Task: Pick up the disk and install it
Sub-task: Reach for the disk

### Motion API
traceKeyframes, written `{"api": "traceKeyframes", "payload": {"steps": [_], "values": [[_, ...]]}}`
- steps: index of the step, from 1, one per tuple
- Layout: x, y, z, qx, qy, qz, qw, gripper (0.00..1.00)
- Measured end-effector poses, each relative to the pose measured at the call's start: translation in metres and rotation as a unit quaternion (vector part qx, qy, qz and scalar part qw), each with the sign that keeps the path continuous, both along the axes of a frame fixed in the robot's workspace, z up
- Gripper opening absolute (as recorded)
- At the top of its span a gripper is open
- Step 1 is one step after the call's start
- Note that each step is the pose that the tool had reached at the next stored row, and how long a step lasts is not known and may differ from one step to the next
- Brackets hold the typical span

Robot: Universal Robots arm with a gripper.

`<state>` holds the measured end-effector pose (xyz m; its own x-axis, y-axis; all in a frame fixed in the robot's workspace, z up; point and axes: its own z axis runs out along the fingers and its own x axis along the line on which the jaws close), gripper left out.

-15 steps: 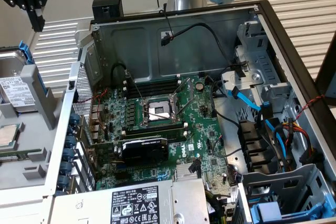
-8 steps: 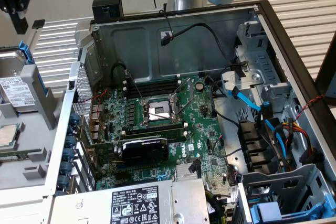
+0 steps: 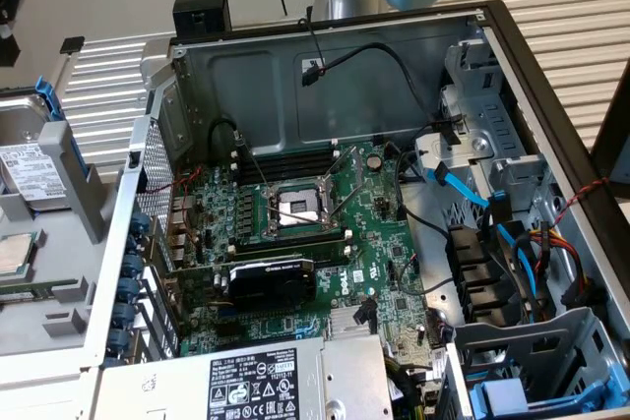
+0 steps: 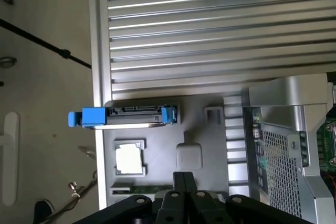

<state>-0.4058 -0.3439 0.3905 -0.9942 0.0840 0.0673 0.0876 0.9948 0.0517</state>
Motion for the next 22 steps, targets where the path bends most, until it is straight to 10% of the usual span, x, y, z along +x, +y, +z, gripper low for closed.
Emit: {"api": "traceKeyframes", "payload": {"steps": [12,22], "values": [[-0.029,0.0325,0.0000,-0.0004,0.0016,0.000,1.0000,0.11],[-0.066,0.0377,0.0000,-0.0002,0.0017,0.000,1.0000,0.11]]}}
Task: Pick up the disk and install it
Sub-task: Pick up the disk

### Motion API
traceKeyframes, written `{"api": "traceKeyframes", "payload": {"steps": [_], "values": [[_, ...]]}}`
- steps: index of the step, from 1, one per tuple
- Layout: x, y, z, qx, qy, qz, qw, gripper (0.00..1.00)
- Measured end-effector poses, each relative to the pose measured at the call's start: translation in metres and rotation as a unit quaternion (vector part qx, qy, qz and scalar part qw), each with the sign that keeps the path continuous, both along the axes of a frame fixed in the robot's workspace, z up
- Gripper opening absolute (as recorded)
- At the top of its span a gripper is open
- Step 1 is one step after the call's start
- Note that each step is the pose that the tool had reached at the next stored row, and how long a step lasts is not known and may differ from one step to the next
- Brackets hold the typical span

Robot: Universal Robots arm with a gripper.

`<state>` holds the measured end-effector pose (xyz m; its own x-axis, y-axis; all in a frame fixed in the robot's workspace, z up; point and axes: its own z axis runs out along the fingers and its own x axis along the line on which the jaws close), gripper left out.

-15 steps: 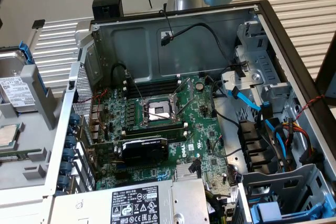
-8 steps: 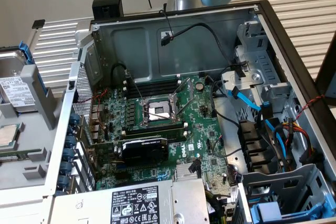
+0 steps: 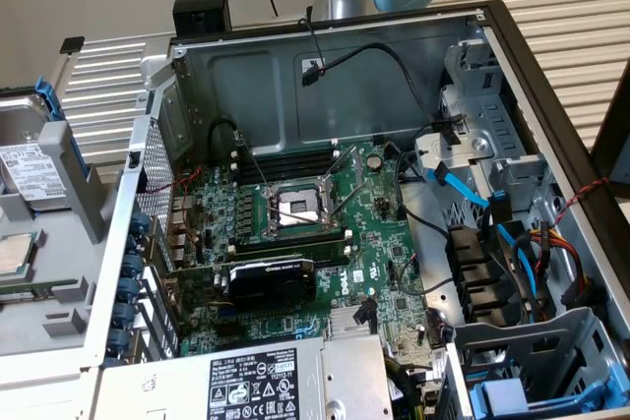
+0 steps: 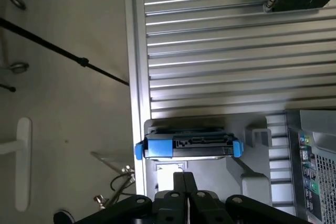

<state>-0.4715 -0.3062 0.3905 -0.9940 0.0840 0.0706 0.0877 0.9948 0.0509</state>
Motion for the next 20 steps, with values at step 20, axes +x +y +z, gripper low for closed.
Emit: {"api": "traceKeyframes", "payload": {"steps": [20], "values": [[-0.0001,0.0000,0.0000,0.0000,-0.0003,0.042,0.9991,0.11]]}}
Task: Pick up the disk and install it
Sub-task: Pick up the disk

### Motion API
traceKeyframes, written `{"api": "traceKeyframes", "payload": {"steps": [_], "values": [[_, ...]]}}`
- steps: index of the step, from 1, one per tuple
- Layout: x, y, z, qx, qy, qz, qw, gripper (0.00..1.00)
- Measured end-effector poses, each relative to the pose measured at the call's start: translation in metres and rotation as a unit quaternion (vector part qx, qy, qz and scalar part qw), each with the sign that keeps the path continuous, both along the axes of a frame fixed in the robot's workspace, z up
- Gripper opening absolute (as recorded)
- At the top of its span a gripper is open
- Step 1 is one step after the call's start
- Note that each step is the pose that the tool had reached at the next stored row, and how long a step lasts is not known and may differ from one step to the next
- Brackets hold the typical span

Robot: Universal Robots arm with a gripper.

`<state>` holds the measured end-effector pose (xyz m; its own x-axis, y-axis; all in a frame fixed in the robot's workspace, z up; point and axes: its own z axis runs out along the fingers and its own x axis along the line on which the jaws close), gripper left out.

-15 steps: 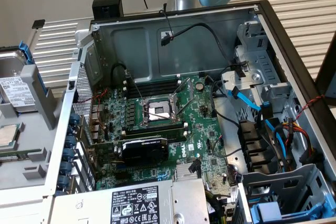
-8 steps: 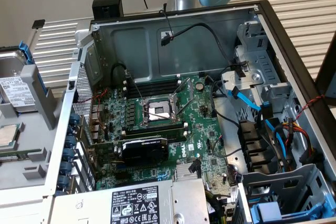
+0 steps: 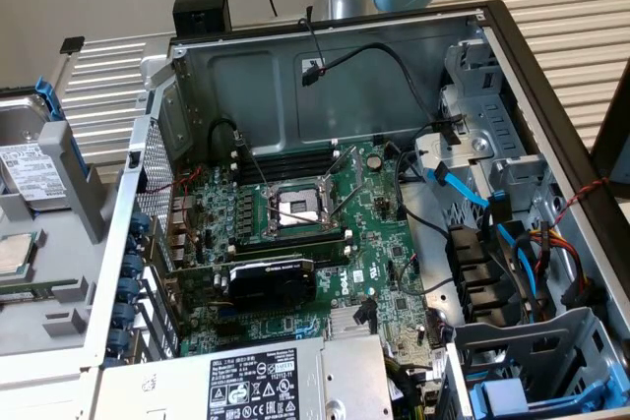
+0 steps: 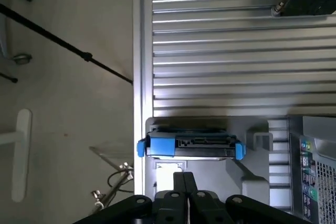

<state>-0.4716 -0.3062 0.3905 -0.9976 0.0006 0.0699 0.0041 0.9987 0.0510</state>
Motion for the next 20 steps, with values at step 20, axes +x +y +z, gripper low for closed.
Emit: {"api": "traceKeyframes", "payload": {"steps": [20], "values": [[0.0000,0.0000,-0.0002,-0.0002,-0.0014,0.181,0.9835,0.11]]}}
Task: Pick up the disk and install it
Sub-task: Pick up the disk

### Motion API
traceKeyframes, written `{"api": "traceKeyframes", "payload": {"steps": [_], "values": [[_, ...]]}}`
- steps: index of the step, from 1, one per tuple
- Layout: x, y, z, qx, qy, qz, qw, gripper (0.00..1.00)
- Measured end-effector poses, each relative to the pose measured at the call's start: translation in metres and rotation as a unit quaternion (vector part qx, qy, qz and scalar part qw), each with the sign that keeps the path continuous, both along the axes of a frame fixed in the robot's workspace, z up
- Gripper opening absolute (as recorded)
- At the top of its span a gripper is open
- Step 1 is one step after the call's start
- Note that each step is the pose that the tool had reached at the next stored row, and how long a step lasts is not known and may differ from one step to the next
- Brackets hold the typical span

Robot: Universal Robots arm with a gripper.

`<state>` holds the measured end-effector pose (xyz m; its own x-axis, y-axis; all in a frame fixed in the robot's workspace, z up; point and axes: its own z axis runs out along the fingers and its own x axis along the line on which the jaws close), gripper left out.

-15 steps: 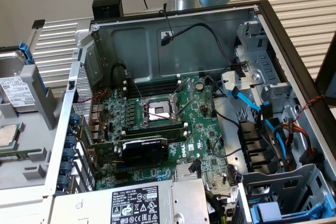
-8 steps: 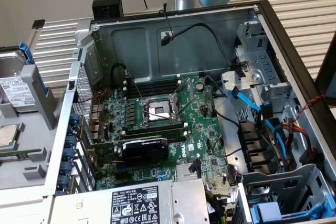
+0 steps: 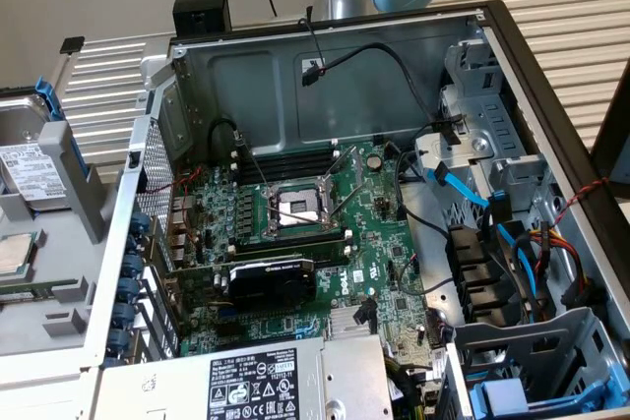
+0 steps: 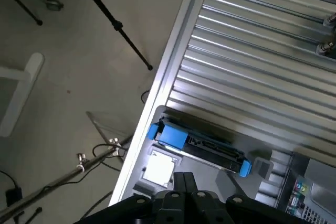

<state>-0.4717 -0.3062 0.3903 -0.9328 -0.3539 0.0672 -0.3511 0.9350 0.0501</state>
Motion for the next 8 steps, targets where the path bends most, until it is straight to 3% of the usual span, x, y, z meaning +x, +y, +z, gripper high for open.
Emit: {"api": "traceKeyframes", "payload": {"steps": [5,8], "values": [[0.0000,0.0000,-0.0001,0.0000,-0.0008,0.029,0.9996,0.11],[0.0000,0.0000,-0.0001,0.0000,-0.0018,0.055,0.9985,0.11]]}}
